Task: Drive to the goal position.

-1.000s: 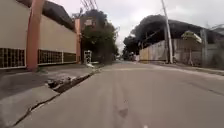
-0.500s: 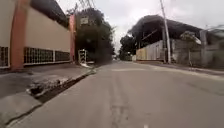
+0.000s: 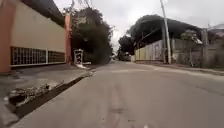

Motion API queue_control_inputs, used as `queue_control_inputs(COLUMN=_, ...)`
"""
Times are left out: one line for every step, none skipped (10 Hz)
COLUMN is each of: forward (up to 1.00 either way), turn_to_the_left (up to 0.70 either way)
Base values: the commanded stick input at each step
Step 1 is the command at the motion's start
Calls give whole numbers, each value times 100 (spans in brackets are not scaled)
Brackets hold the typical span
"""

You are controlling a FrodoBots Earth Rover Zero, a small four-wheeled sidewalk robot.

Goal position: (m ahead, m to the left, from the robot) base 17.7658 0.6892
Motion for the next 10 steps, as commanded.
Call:
queue_control_inputs(forward=85, turn_to_the_left=0)
queue_control_inputs(forward=85, turn_to_the_left=0)
queue_control_inputs(forward=85, turn_to_the_left=0)
queue_control_inputs(forward=85, turn_to_the_left=0)
queue_control_inputs(forward=85, turn_to_the_left=4)
queue_control_inputs(forward=85, turn_to_the_left=7)
queue_control_inputs(forward=85, turn_to_the_left=1)
queue_control_inputs(forward=85, turn_to_the_left=7)
queue_control_inputs(forward=85, turn_to_the_left=-3)
queue_control_inputs(forward=85, turn_to_the_left=-28)
